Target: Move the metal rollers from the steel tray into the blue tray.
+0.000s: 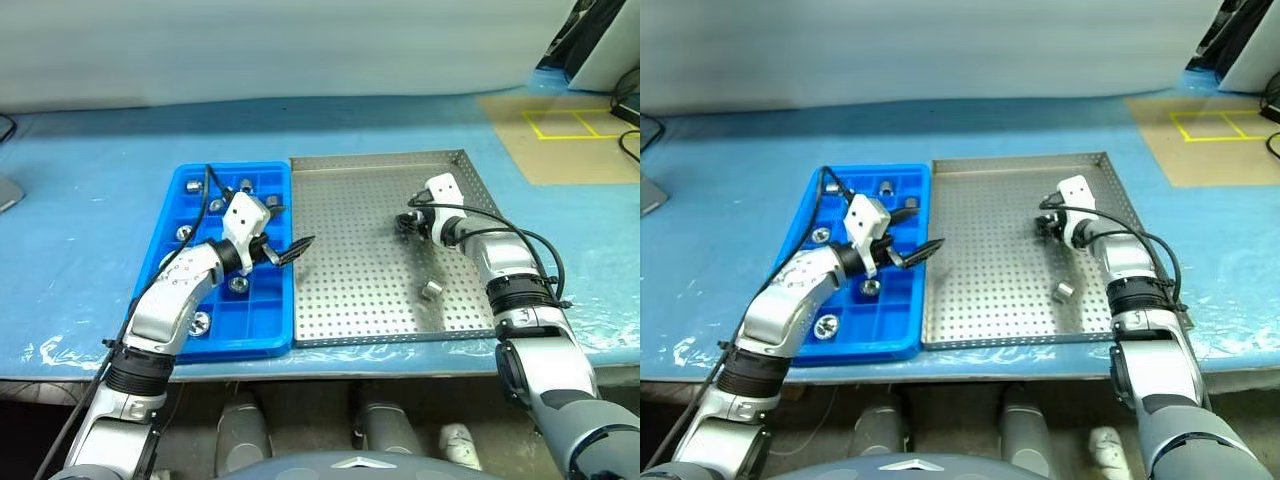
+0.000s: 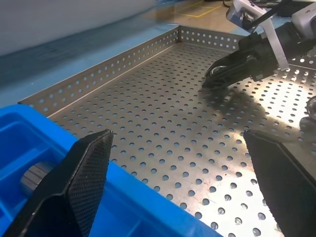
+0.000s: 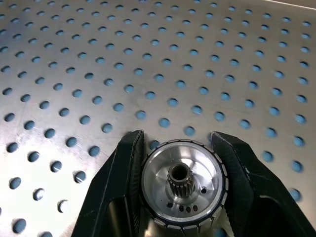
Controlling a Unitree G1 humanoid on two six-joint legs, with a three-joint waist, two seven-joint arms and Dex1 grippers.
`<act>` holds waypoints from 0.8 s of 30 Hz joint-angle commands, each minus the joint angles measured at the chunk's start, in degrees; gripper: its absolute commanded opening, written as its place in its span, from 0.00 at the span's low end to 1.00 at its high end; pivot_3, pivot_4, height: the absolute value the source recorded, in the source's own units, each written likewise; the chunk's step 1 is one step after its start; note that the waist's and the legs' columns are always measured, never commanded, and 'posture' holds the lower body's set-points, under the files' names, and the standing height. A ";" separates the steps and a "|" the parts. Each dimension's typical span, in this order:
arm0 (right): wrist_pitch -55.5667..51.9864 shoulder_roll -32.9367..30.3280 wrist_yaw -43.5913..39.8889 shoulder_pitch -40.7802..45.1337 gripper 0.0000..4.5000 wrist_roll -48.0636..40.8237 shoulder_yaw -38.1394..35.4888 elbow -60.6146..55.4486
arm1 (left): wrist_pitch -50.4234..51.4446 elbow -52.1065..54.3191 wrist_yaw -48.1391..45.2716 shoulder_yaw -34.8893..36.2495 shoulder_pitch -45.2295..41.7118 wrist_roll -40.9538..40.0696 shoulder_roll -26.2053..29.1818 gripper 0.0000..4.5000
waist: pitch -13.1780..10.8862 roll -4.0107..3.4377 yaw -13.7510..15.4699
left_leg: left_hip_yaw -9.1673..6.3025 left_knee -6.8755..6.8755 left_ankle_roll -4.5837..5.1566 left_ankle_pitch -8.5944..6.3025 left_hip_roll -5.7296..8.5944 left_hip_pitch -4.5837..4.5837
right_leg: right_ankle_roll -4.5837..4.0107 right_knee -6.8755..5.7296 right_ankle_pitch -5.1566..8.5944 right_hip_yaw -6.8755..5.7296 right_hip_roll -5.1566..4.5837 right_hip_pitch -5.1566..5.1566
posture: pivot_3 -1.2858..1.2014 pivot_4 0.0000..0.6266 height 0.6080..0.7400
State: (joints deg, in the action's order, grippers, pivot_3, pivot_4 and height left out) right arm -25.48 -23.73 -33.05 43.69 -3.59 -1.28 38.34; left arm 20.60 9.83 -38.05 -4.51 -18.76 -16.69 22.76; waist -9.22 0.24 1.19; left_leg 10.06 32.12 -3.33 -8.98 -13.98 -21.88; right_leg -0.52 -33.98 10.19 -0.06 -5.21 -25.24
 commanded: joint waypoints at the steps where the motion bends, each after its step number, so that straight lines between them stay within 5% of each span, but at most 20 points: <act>1: 4.10 3.11 -2.15 4.22 0.38 -3.54 -1.46 -2.13 | 0.99 4.88 1.56 2.38 1.30 -0.59 1.04 1.00 | 0.00 -0.01 -0.01 | 0.00 0.00 0.00 0.00 0.00 0.00 | 0.00 0.00 0.00 0.00 0.00 -0.01 | 0.53 0.24 1.00; 9: 9.73 10.52 -18.87 10.23 0.38 -8.35 2.45 -2.77 | 4.94 15.15 7.83 12.34 9.59 -1.96 3.56 1.00 | -0.02 -0.02 2.02 | -0.03 -0.07 -0.04 0.02 -0.11 -0.07 | -0.06 -0.18 0.05 -0.15 -0.01 -0.18 | 0.62 0.24 1.00; 19: 15.71 12.75 -36.31 12.54 0.38 -4.13 12.73 4.58 | 6.83 26.12 14.24 22.33 23.27 -2.23 3.95 1.00 | -0.05 -0.05 8.81 | -0.29 -0.22 -0.11 0.04 -0.34 -0.34 | -0.21 -0.01 0.18 -0.62 -0.08 -0.06 | 0.70 0.24 1.00; 24: 20.32 11.46 -36.68 12.14 0.75 0.94 16.36 8.07 | 6.82 26.24 15.43 20.68 22.68 -2.14 3.52 1.00 | -0.07 -0.07 10.70 | -0.43 -0.22 -0.16 0.06 -0.38 -0.30 | -0.20 -0.01 0.18 -0.61 -0.09 0.00 | 0.69 0.24 1.00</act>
State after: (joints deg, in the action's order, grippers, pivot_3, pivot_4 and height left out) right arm -6.90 -11.41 -69.69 54.93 -3.60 14.84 46.34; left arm 27.80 34.32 -23.06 16.30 4.68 -18.75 26.24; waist -9.29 0.17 11.89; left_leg 9.60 31.89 -3.51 -8.91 -14.36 -22.19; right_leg -0.72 -33.99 10.37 -0.70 -5.30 -25.23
